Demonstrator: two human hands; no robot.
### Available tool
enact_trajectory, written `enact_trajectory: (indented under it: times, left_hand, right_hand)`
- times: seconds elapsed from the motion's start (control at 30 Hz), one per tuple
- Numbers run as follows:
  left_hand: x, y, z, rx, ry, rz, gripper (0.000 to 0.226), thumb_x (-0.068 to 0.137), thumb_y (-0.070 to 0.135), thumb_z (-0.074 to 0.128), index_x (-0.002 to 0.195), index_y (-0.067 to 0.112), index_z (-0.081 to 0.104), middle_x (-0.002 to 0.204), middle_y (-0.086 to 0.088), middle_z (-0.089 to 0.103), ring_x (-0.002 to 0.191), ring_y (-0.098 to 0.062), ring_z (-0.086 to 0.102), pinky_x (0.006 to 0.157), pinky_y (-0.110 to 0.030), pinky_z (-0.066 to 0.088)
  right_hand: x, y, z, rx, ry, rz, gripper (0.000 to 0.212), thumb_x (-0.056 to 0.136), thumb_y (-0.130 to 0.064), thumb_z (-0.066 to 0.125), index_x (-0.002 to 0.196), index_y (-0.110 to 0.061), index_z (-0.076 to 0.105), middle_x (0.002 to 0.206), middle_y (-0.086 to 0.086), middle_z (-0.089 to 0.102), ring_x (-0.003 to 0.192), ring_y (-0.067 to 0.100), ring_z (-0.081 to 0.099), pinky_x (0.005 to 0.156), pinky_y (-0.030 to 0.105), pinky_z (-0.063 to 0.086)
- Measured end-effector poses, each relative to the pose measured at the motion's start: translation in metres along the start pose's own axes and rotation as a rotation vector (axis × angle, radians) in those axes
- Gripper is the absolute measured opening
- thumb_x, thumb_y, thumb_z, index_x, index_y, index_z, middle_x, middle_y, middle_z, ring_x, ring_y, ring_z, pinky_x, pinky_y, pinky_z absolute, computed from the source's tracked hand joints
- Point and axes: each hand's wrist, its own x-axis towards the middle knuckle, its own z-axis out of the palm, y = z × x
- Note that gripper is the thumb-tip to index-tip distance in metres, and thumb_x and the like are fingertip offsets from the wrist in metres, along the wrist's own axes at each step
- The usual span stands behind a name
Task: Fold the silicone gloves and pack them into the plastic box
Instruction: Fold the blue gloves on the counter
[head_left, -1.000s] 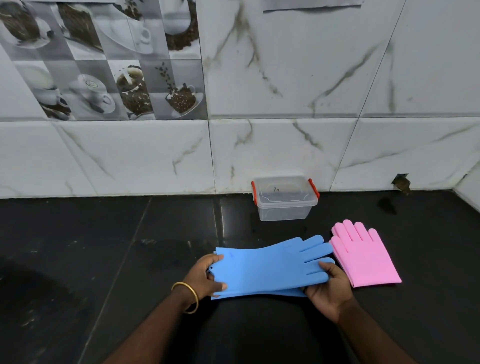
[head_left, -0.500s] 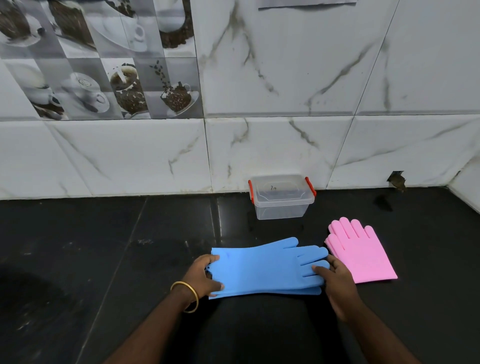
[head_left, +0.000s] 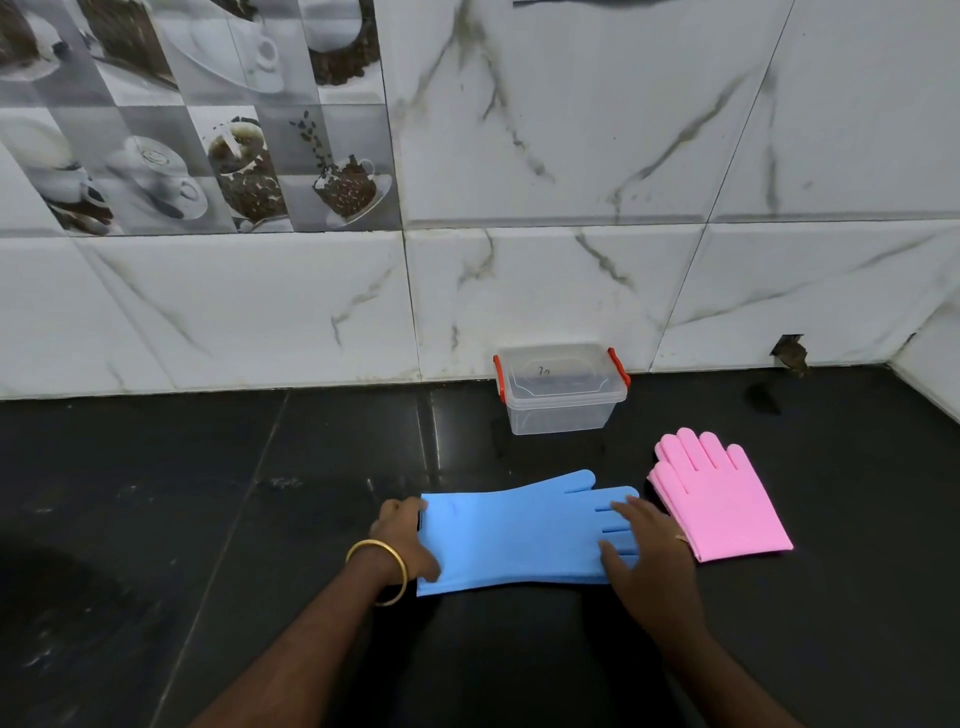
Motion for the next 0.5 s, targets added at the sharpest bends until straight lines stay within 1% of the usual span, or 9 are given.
enact_trajectory:
  times: [0.07, 0.13, 0.17, 0.23, 0.33, 0.4, 0.5]
  left_hand:
    - [0.005, 0.004, 0.0, 0.031, 0.03, -0.006, 0.096, 0.055, 0.023, 0.081, 0.14, 0.021, 0.037, 0.138, -0.004, 0.035, 0.122, -0.027, 0.048, 0.096, -0.031, 0.047]
    - [0.011, 0.008, 0.0, 0.033, 0.1, -0.03, 0.088, 0.061, 0.036, 0.08, 0.137, 0.017, 0.039, 0.137, -0.008, 0.041, 0.123, -0.031, 0.047, 0.099, -0.034, 0.044]
    - [0.014, 0.01, 0.0, 0.028, 0.132, -0.047, 0.083, 0.066, 0.043, 0.078, 0.135, 0.015, 0.042, 0.136, -0.01, 0.043, 0.124, -0.032, 0.048, 0.1, -0.035, 0.042]
    - [0.02, 0.014, -0.001, 0.017, 0.171, -0.072, 0.069, 0.073, 0.053, 0.072, 0.127, 0.015, 0.05, 0.133, -0.011, 0.049, 0.12, -0.031, 0.051, 0.1, -0.036, 0.043]
    - [0.03, 0.016, -0.005, -0.036, 0.179, -0.108, 0.056, 0.073, 0.051, 0.074, 0.114, 0.017, 0.057, 0.126, -0.009, 0.057, 0.114, -0.029, 0.057, 0.095, -0.034, 0.047]
    - [0.036, 0.018, -0.008, -0.063, 0.163, -0.132, 0.051, 0.07, 0.044, 0.077, 0.11, 0.017, 0.059, 0.122, -0.009, 0.06, 0.11, -0.029, 0.06, 0.091, -0.033, 0.05]
    - [0.043, 0.02, -0.012, -0.128, 0.132, -0.136, 0.031, 0.072, 0.033, 0.077, 0.094, 0.018, 0.061, 0.11, -0.009, 0.067, 0.097, -0.026, 0.065, 0.082, -0.033, 0.054]
  right_hand:
    - [-0.003, -0.013, 0.008, -0.068, -0.185, -0.186, 0.053, 0.086, -0.037, 0.069, 0.136, -0.028, 0.054, 0.149, -0.007, 0.045, 0.14, 0.014, 0.037, 0.114, 0.031, 0.025]
    - [-0.004, -0.024, 0.019, -0.142, -0.362, -0.334, 0.052, 0.092, -0.046, 0.055, 0.143, -0.037, 0.045, 0.155, -0.015, 0.034, 0.146, 0.008, 0.022, 0.117, 0.027, 0.014]
    - [-0.004, -0.029, 0.024, -0.172, -0.423, -0.379, 0.052, 0.094, -0.047, 0.05, 0.145, -0.039, 0.042, 0.157, -0.017, 0.03, 0.148, 0.008, 0.018, 0.117, 0.027, 0.011]
    - [-0.005, -0.036, 0.034, -0.217, -0.502, -0.432, 0.049, 0.097, -0.044, 0.045, 0.146, -0.037, 0.041, 0.158, -0.015, 0.029, 0.149, 0.011, 0.018, 0.118, 0.03, 0.014]
    - [-0.006, -0.037, 0.042, -0.287, -0.571, -0.483, 0.046, 0.1, -0.034, 0.042, 0.146, -0.033, 0.042, 0.159, -0.012, 0.029, 0.15, 0.016, 0.016, 0.119, 0.035, 0.017]
    - [-0.006, -0.033, 0.044, -0.293, -0.58, -0.483, 0.046, 0.101, -0.03, 0.042, 0.147, -0.033, 0.041, 0.159, -0.012, 0.028, 0.151, 0.016, 0.014, 0.121, 0.036, 0.016]
    - [-0.006, -0.03, 0.044, -0.312, -0.606, -0.508, 0.047, 0.101, -0.028, 0.044, 0.147, -0.033, 0.04, 0.16, -0.011, 0.024, 0.151, 0.017, 0.009, 0.121, 0.037, 0.014]
